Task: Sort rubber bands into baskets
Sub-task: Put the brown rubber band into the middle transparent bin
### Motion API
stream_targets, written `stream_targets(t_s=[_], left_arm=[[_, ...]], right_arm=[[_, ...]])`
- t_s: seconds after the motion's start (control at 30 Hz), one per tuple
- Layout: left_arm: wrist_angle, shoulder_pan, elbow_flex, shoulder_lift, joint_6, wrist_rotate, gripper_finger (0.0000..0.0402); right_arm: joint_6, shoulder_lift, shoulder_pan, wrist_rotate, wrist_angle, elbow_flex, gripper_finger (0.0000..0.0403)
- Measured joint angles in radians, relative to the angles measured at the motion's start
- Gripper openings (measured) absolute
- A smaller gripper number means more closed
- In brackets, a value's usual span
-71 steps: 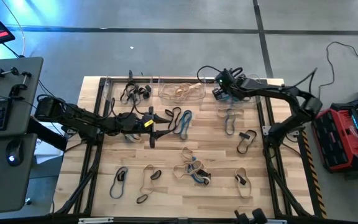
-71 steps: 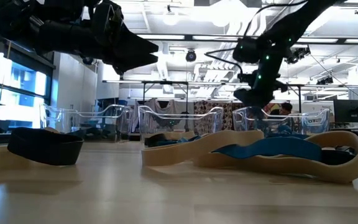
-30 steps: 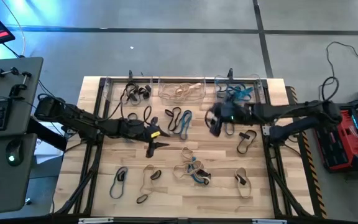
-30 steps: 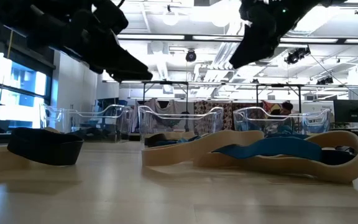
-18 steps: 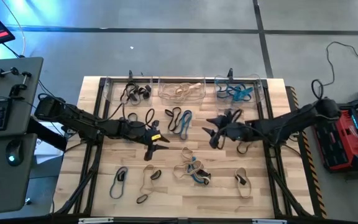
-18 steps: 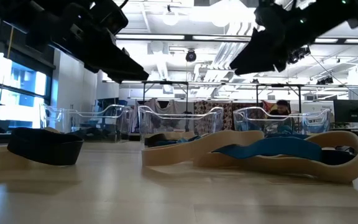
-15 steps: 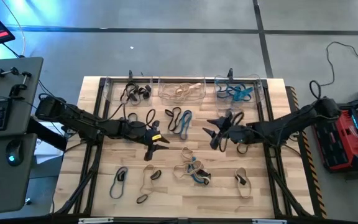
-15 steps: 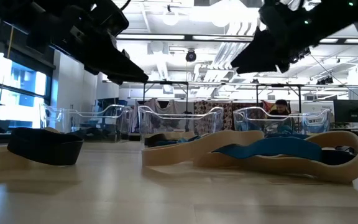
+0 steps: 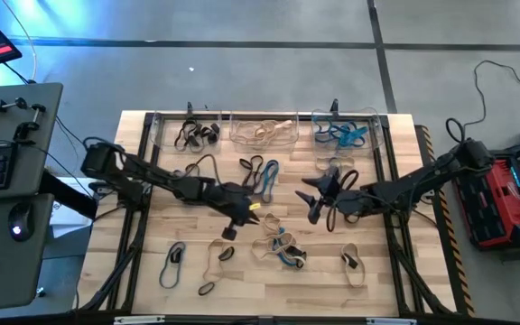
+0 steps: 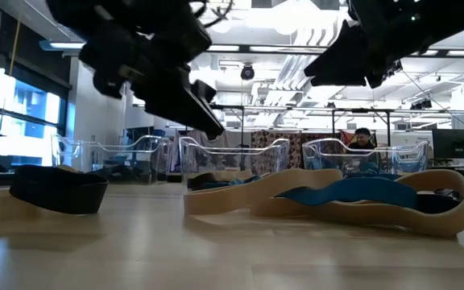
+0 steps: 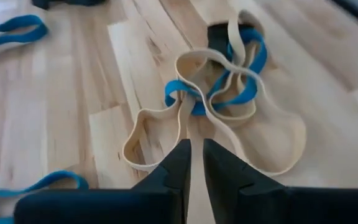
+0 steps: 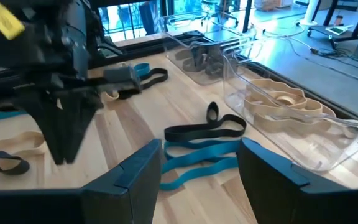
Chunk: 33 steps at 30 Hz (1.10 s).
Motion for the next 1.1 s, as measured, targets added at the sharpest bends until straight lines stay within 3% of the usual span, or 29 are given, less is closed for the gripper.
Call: stream_targets(t_s=[0.23, 0.43, 0.53, 0.67, 0.87, 1.1], left_arm=[[-0.073, 0.000, 0.085, 0.104, 0.156, -0.024, 0.0044], [-0.073, 0.000, 0.122, 0.178, 0.200, -0.027, 0.0084], [-0.071, 0.000, 0.135, 0.200, 0.204, -0.027, 0.0106], [-0.063, 0.004, 0.141, 0.202, 0.227, -0.028, 0.0127], [-0.064, 0.032, 0.141, 0.202, 0.228, -0.029, 0.0131], [-0.059, 0.038, 0.141, 0.211, 0.270, -0.007, 0.0131]], right_arm=[[0.000, 0.000, 0.010, -0.012, 0.006, 0.000, 0.0197], [-0.002, 0.000, 0.015, -0.253, 0.002, 0.000, 0.0197], [-0.019, 0.000, 0.033, -0.279, -0.016, 0.000, 0.0190], [-0.005, 0.000, 0.056, -0.303, -0.065, 0.000, 0.0143], [0.028, 0.000, 0.082, -0.323, -0.088, 0.000, 0.0013], [0.025, 0.000, 0.089, -0.317, -0.080, 0.000, 0.0014]])
